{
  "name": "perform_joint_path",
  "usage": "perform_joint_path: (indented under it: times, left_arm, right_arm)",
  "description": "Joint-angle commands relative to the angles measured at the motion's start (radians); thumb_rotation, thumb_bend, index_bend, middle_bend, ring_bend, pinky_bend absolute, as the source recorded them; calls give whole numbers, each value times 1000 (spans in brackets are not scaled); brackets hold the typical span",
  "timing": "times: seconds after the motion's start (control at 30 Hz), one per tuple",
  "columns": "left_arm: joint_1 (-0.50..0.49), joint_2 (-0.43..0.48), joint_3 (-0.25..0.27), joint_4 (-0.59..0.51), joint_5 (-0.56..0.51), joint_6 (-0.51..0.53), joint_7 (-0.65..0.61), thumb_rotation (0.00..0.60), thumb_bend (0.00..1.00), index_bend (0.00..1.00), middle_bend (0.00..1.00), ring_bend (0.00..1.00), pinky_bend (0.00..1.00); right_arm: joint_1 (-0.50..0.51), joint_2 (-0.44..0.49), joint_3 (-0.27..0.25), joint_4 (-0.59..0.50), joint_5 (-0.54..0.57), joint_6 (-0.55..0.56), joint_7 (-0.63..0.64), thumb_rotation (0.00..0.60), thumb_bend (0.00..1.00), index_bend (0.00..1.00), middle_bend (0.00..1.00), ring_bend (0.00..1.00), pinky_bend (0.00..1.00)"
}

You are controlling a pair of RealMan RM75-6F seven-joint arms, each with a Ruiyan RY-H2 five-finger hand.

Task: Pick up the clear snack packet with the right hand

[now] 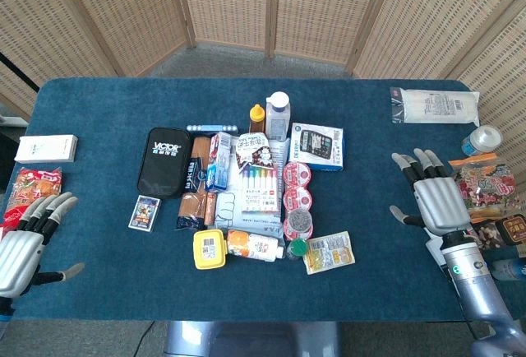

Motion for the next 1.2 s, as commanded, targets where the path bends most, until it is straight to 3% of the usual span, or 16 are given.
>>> perform_joint_path:
  times: [0.03,0.47,0.7,0.9,1.2]
  left_arm:
    - [-3,-2,0,0,-1,-5,1,600,154,73,67,14,0]
    - [0,5,-3,0,-2,2,-2,600,154,73,68,17,0]
    - [-7,6,-8,3,-9,-7,-7,600,153,73,68,17,0]
    - [-16,4,-15,3,-15,-17,-5,600,154,73,68,17,0]
    - [-24,6,-20,0,-19,-25,0,600,155,73,68,17,0]
  right_arm:
    - [0,1,0,-3,15,-11,-4,553,270,12,182,9,0]
    - [-8,36,-21,-33,2,-45,23,552,271,0,178,8,0]
    - [-22,63,-67,-87,13,-77,-54,551,270,0,144,0,0]
    - [-38,10,-98,-88,8,-63,-126,548,268,0,1,0,0]
    - [-45,-78,-131,-86,24,-66,-247,549,267,0,0,0,0]
